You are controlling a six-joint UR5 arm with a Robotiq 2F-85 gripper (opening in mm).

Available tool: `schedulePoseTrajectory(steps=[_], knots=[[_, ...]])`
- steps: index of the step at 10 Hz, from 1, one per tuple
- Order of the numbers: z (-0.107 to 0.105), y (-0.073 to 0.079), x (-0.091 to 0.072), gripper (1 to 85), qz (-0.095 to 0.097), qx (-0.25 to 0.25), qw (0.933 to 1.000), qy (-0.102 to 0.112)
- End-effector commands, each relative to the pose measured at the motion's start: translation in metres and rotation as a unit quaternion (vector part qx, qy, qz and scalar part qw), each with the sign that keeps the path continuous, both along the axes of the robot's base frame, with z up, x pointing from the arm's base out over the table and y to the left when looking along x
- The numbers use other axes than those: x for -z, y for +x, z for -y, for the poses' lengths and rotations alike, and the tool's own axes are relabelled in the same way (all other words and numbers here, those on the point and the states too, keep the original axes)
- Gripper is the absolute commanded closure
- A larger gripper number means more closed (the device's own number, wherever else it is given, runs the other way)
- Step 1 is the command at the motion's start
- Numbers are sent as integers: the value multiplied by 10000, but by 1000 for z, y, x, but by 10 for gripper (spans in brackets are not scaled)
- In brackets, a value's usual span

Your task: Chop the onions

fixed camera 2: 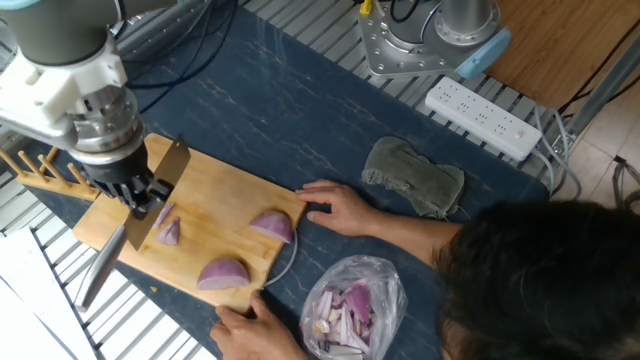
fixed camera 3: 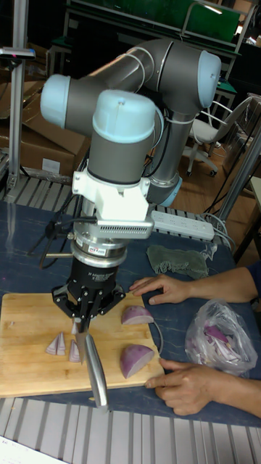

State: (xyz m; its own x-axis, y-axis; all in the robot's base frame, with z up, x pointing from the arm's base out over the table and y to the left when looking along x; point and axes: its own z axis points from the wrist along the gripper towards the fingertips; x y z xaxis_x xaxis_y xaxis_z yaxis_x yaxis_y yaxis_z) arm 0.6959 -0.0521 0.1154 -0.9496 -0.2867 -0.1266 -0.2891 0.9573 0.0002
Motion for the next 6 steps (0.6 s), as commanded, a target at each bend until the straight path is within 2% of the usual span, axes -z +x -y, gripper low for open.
schedulePoseTrajectory(steps=[1,6], knots=[[-7,3,6,847,7,194,9997,133],[-11,8,10,847,69,319,9992,227]])
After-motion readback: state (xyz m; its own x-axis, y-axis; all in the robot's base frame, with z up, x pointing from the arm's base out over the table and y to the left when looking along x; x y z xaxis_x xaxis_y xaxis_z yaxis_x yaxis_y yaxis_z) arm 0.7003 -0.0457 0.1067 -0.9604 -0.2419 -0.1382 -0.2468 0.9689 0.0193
